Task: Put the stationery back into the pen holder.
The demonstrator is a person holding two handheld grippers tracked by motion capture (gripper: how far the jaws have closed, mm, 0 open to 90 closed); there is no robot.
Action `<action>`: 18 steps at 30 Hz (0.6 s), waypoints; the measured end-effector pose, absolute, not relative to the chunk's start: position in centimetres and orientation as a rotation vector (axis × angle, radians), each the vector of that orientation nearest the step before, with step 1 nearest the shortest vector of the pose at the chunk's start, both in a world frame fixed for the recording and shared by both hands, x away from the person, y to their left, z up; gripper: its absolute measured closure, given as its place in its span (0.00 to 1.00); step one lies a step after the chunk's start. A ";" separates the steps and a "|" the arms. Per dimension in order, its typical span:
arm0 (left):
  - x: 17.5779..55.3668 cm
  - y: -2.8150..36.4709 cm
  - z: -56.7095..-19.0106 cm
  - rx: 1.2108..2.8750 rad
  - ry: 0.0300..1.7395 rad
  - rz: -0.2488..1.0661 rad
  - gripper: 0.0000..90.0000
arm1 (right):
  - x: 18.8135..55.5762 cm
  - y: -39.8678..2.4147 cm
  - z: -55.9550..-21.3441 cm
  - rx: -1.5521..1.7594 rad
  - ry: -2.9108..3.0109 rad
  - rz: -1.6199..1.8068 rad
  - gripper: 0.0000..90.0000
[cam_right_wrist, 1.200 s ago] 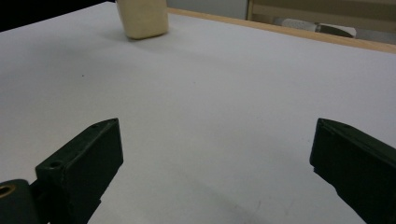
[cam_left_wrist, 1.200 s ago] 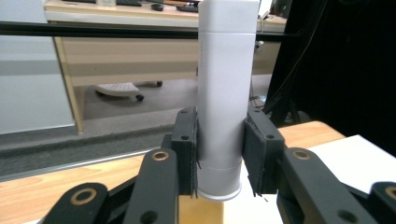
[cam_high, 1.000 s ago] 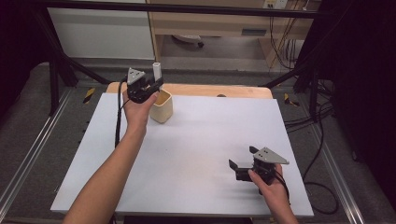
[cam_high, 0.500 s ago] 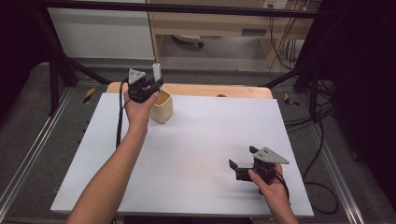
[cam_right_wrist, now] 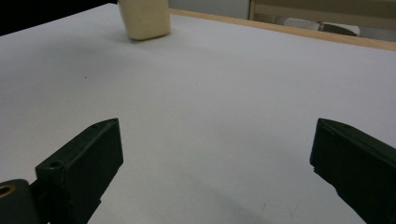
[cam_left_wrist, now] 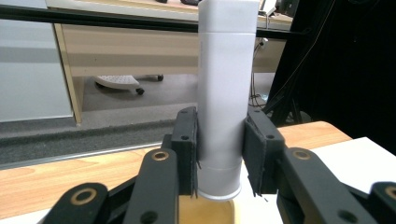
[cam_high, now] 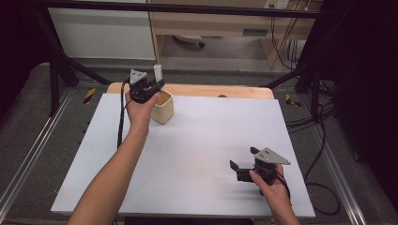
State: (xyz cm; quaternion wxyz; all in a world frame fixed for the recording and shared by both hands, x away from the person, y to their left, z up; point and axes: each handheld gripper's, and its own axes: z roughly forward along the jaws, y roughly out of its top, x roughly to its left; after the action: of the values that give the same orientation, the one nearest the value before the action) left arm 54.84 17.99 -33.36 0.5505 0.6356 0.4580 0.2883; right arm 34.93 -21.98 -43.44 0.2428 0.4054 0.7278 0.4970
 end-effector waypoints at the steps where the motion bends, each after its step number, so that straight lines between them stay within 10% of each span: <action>1: 54.9 18.1 -33.4 1.503 1.085 0.681 0.76 | 34.9 -22.0 -43.4 1.108 1.990 1.358 0.03; 18: 55.0 19.0 -34.0 1.494 1.093 0.656 0.76 | 35.0 -21.9 -43.5 1.112 1.992 1.358 0.03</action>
State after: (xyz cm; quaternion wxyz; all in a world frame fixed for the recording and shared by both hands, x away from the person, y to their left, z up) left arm 54.99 18.99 -34.01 0.5554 0.6326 0.4628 0.2779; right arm 34.96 -21.88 -43.49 0.2412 0.4065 0.7282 0.4963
